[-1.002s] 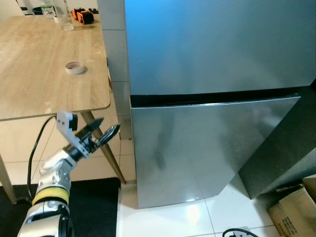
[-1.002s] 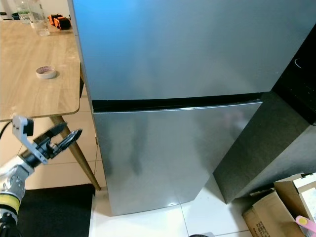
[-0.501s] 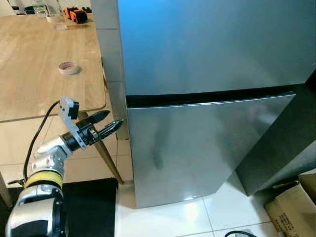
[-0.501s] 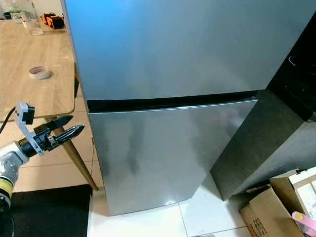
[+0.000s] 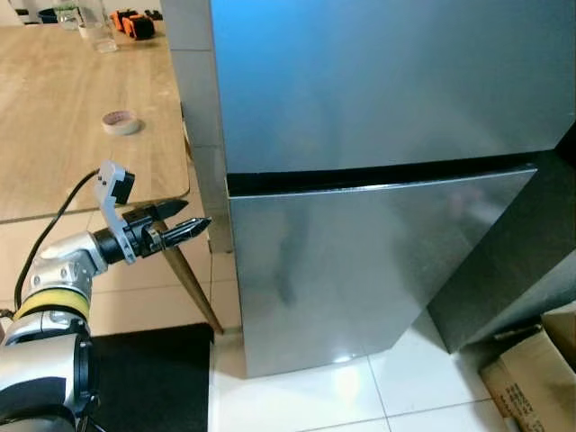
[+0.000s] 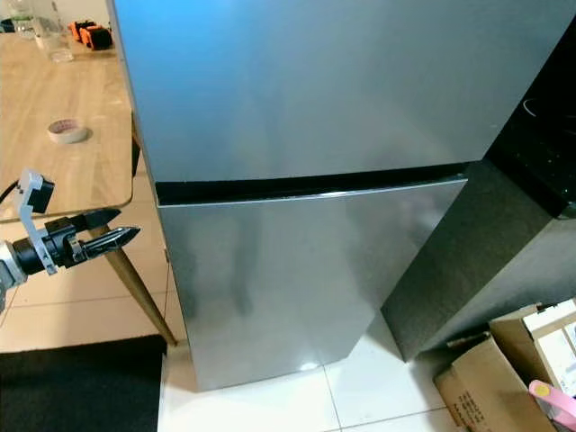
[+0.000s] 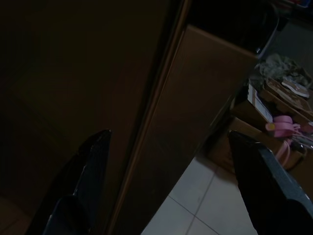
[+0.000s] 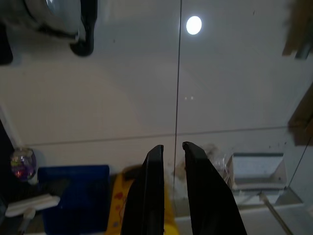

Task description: Restocking fridge

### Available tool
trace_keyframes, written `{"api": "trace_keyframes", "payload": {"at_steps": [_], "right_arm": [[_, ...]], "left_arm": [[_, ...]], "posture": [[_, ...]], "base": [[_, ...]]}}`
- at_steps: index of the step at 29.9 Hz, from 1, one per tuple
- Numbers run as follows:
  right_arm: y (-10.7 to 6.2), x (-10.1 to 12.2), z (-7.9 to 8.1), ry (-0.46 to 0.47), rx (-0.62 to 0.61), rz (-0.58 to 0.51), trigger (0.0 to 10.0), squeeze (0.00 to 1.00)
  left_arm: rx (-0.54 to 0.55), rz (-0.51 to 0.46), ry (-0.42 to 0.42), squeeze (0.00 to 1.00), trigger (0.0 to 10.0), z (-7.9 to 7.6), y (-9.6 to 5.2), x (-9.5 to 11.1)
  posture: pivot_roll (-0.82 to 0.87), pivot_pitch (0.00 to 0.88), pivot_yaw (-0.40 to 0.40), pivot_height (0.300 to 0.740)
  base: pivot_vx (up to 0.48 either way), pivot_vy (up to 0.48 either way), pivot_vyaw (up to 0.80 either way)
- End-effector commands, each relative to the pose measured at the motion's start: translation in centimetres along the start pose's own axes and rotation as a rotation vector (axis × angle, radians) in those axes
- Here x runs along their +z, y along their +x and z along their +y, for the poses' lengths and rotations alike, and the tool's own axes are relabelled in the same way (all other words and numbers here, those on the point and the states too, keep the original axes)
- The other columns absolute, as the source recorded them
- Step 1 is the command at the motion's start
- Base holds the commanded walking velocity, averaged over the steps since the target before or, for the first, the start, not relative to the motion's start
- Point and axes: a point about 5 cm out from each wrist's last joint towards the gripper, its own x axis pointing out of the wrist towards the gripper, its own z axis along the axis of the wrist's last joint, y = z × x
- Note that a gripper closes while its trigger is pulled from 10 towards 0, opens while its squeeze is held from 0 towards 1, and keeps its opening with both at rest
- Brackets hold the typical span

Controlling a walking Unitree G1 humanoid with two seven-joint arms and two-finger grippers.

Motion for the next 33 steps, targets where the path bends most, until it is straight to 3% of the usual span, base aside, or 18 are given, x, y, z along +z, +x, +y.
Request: {"api": "trace_keyframes", "payload": {"at_steps": [1,5,6,8,15,16,21,25,29,33], "right_arm": [[-0.2,-0.5,-0.7,0.011,-0.015,0.002,10.0,0.0],[-0.4,-1.4,-1.1,0.024,-0.023,0.009,10.0,0.0],[-0.5,-1.5,-1.5,0.031,-0.028,0.003,10.0,0.0],[-0.6,-1.6,-1.8,0.044,-0.035,-0.003,10.0,0.0],[-0.8,-1.7,-2.6,0.072,-0.047,-0.022,10.0,0.0],[-0.9,-1.7,-2.8,0.076,-0.051,-0.033,10.0,0.0],[-0.9,-1.7,-2.9,0.085,-0.056,-0.043,10.0,0.0],[-0.9,-2.1,-2.6,0.1,-0.055,-0.041,10.0,0.0],[-0.9,-2.2,-2.5,0.113,-0.055,-0.041,10.0,0.0],[-0.8,-2.2,-2.2,0.128,-0.054,-0.041,10.0,0.0]], "left_arm": [[0.004,0.028,0.03,0.0,10.0,0.4,-1.0,0.8],[-0.086,-0.008,0.044,0.0,10.0,0.0,-0.3,2.0],[-0.167,-0.009,0.076,0.0,10.0,-0.4,0.7,3.0],[-0.227,-0.006,0.103,0.0,10.0,-0.8,1.5,3.8],[-0.342,-0.026,0.178,0.0,10.0,-1.5,3.2,6.9],[-0.391,-0.028,0.233,0.0,10.0,-2.1,4.4,8.4],[-0.435,-0.029,0.267,0.0,10.0,-2.7,5.5,9.5],[-0.516,0.014,0.277,0.0,10.0,-3.9,7.0,9.2],[-0.549,0.037,0.275,0.0,10.0,-4.4,7.4,8.7],[-0.626,0.104,0.25,0.0,10.0,-5.5,7.7,6.3]], "posture": [[-0.08,0.104,-0.067,0.74],[-0.09,0.155,-0.066,0.74],[-0.09,0.173,-0.063,0.74],[-0.1,0.184,-0.063,0.74],[-0.12,0.222,-0.061,0.74],[-0.12,0.23,-0.057,0.74],[-0.13,0.236,-0.049,0.74],[-0.13,0.231,-0.041,0.74],[-0.13,0.229,-0.039,0.74],[-0.12,0.209,-0.028,0.74]], "base": [[0.0,0.0,0.0],[0.0,0.0,0.0],[0.0,0.0,0.0],[0.0,0.0,0.0],[0.0,0.0,0.0],[0.0,0.0,0.0],[0.0,0.0,0.0],[0.0,0.0,0.0],[0.0,0.0,0.0],[0.0,0.0,0.0]]}}
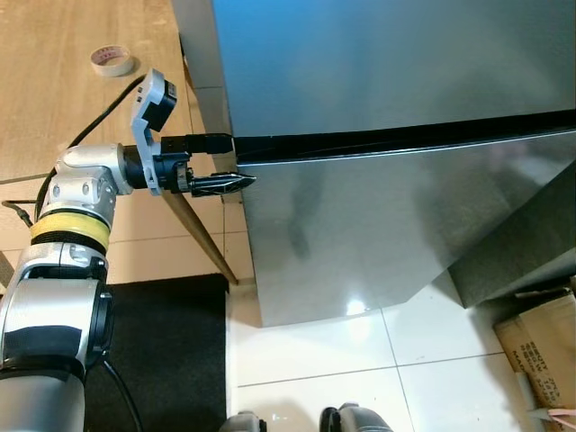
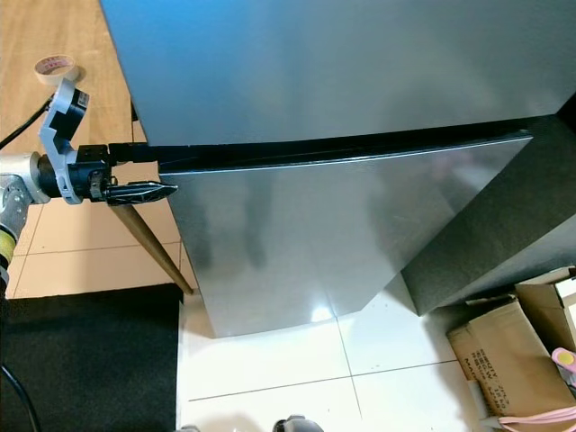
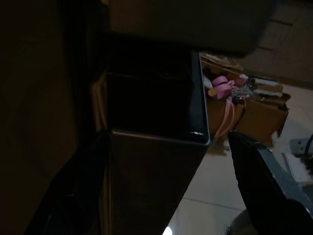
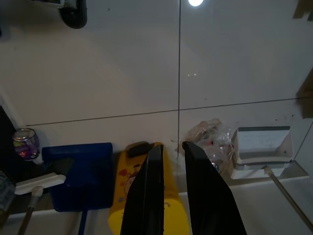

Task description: Restocking fridge

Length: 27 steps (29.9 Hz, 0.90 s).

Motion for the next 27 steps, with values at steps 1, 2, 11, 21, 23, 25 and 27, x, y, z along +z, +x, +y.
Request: {"api": "trace_keyframes", "payload": {"at_steps": [1,2,11,21,23,25,27], "right_arm": [[-0.1,-0.8,0.2,0.027,-0.006,0.022,10.0,0.0],[0.0,-0.6,0.2,0.032,-0.007,0.016,10.0,0.0],[0.1,0.6,-0.2,0.036,-0.018,-0.004,10.0,0.0],[0.3,1.3,0.3,0.056,-0.024,-0.01,10.0,0.0],[0.4,1.1,0.5,0.055,-0.02,0.0,10.0,0.0],[0.4,1.2,0.6,0.051,-0.017,0.005,10.0,0.0],[0.4,1.1,0.7,0.047,-0.017,0.012,10.0,0.0]], "left_arm": [[-0.159,0.076,-0.072,0.0,10.0,-1.5,2.0,-2.5],[-0.201,0.066,-0.088,0.0,10.0,-2.4,2.3,-3.0],[-0.325,0.004,-0.142,0.0,10.0,-5.0,3.7,-4.1],[-0.344,-0.002,-0.426,0.0,10.0,-10.9,3.5,-11.5],[-0.192,0.084,-0.523,0.0,10.0,-11.6,1.9,-15.4],[-0.11,0.125,-0.564,0.0,10.0,-11.8,1.1,-16.9],[0.042,0.183,-0.612,0.0,10.0,-12.2,-0.4,-18.9]], "posture": [[-0.12,0.209,-0.028,0.74],[-0.12,0.199,-0.029,0.74],[-0.11,0.164,-0.027,0.74],[-0.08,0.111,-0.025,0.74],[-0.08,0.099,-0.028,0.74],[-0.07,0.081,-0.029,0.74],[-0.07,0.069,-0.028,0.74]], "base": [[0.0,0.0,0.0],[0.0,0.0,0.0],[0.0,0.0,0.0],[0.0,0.0,0.0],[0.0,0.0,0.0],[0.0,0.0,0.0],[0.0,0.0,0.0]]}}
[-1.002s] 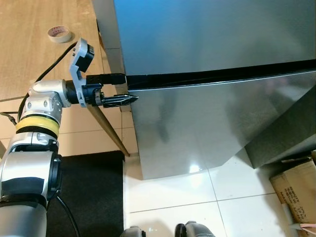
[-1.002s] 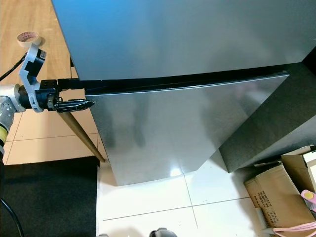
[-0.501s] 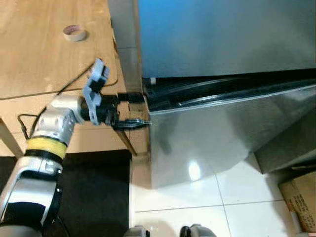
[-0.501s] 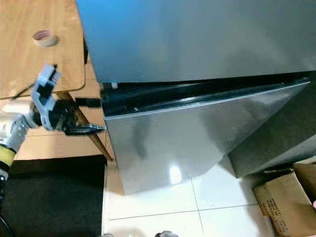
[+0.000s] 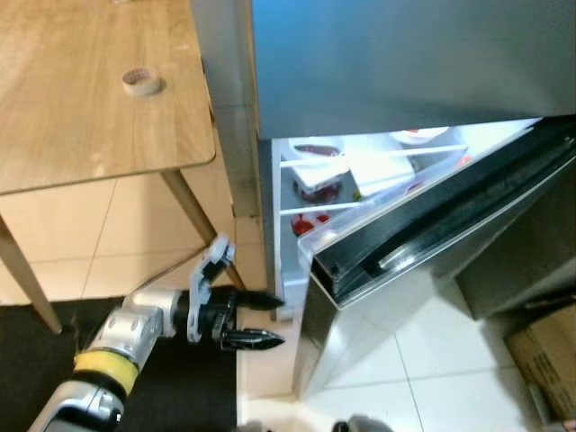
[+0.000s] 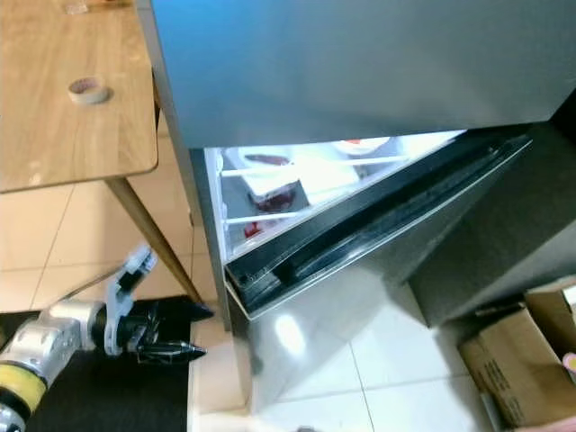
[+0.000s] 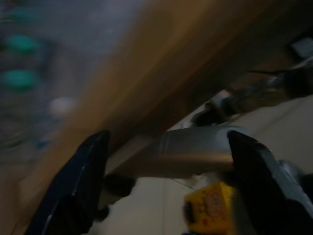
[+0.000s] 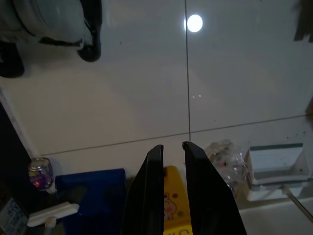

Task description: Restocking fridge

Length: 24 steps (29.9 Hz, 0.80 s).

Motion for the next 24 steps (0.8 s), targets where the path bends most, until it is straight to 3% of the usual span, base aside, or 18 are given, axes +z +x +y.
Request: {"api": "trace_keyframes", "payload": {"at_steps": [1,2,3,4,5,7,9,12,13,15,18,24], "right_arm": [[-0.1,-0.8,0.0,0.002,-0.005,0.03,10.0,0.0],[0.0,-0.7,0.1,0.0,-0.005,0.034,10.0,0.0],[0.0,-0.7,0.1,0.0,-0.005,0.034,10.0,0.0],[0.0,-0.6,0.1,0.002,-0.005,0.033,10.0,0.0],[0.0,-0.6,0.1,0.002,-0.005,0.033,10.0,0.0],[0.1,0.2,0.2,0.005,-0.004,0.021,10.0,0.0],[0.1,0.2,0.2,0.005,-0.004,0.021,10.0,0.0],[0.3,1.3,0.6,0.003,-0.001,0.003,10.0,0.0],[0.3,1.3,0.6,0.003,-0.001,0.003,10.0,0.0],[0.4,1.7,0.8,-0.004,0.0,0.003,10.0,0.0],[0.5,2.0,1.2,-0.015,0.005,0.008,10.0,0.0],[0.6,2.1,1.7,-0.016,0.012,0.011,10.0,0.0]], "left_arm": [[0.057,0.007,-0.009,0.0,10.0,0.2,-0.1,-0.9],[0.259,-0.011,-0.095,0.0,10.0,0.9,-1.6,-3.3],[0.259,-0.011,-0.095,0.0,10.0,0.9,-1.6,-3.3],[0.461,-0.029,-0.197,0.0,10.0,1.2,-2.9,-5.7],[0.461,-0.029,-0.197,0.0,10.0,1.2,-2.9,-5.7],[0.779,-0.075,-0.372,0.0,10.0,0.8,-5.0,-9.5],[0.779,-0.075,-0.372,0.0,10.0,0.8,-5.0,-9.5],[1.115,-0.068,-0.563,0.0,10.0,-1.0,-6.8,-14.5],[1.115,-0.068,-0.563,0.0,10.0,-1.0,-6.8,-14.5],[1.199,-0.038,-0.641,0.0,10.0,-2.1,-6.6,-16.6],[1.234,-0.006,-0.703,0.0,10.0,-3.2,-5.8,-18.3],[1.278,0.006,-0.766,0.0,10.0,-4.0,-5.0,-19.5]], "posture": [[-0.07,0.069,-0.028,0.74],[-0.06,0.054,-0.028,0.74],[-0.06,0.054,-0.028,0.74],[-0.06,0.043,-0.028,0.74],[-0.06,0.043,-0.028,0.74],[-0.06,0.014,-0.026,0.74],[-0.06,0.014,-0.026,0.74],[-0.04,0.0,-0.033,0.74],[-0.04,0.0,-0.033,0.74],[-0.03,0.0,-0.039,0.74],[-0.02,0.0,-0.04,0.74],[-0.01,0.0,-0.039,0.74]], "base": [[0.0,0.0,0.0],[0.0,0.0,0.0],[0.0,0.0,0.0],[0.0,0.0,0.0],[0.0,0.0,0.0],[0.0,0.0,0.0],[0.0,0.0,0.0],[0.0,0.0,0.0],[0.0,0.0,0.0],[0.0,0.0,0.0],[0.0,0.0,0.0],[-0.041,0.0,0.0]]}}
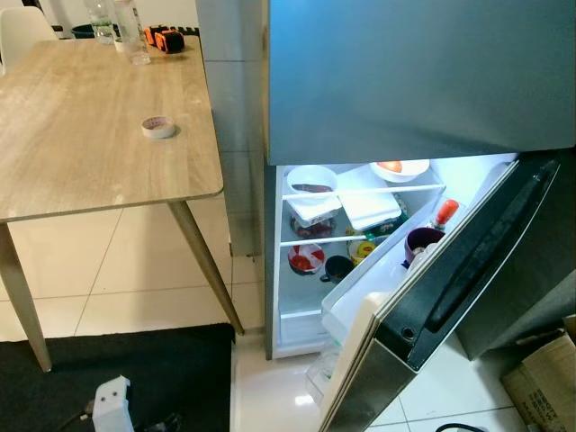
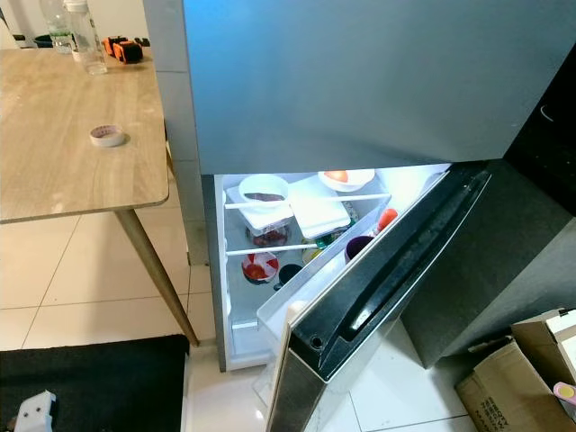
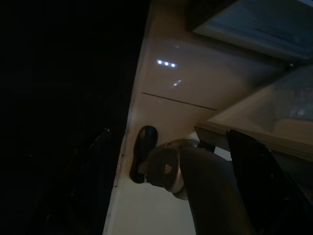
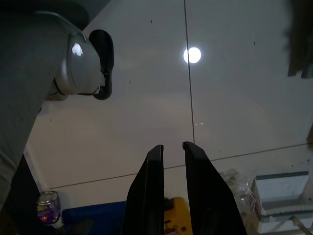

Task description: Restocking fridge

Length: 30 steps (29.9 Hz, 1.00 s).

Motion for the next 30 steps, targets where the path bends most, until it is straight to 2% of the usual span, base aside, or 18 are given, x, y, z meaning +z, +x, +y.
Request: {"api": "trace_keyframes", "payload": {"at_steps": [1,11,25,30], "right_arm": [[0.0,-0.1,0.0,-0.008,-0.007,0.01,10.0,0.0],[0.1,-0.3,0.7,-0.015,0.011,0.027,10.0,0.0],[0.2,0.4,0.9,-0.03,0.018,0.015,10.0,0.0],[0.2,0.5,0.8,-0.033,0.015,0.016,10.0,0.0]], "left_arm": [[0.013,0.007,-0.016,0.0,10.0,-0.4,0.1,-0.7],[0.004,0.01,-0.023,0.0,10.0,-2.1,1.1,-0.9],[0.007,0.008,-0.027,0.0,10.0,-2.9,1.5,-0.9],[0.011,-0.004,-0.055,0.0,10.0,-3.2,1.6,-0.9]], "posture": [[-0.01,0.0,-0.039,0.74],[-0.01,0.0,-0.045,0.74],[0.0,0.0,-0.054,0.74],[-0.01,0.0,-0.057,0.74]], "base": [[-0.244,0.0,0.0],[-0.339,0.0,0.0],[-0.358,0.0,0.0],[-0.097,0.0,0.0]]}}
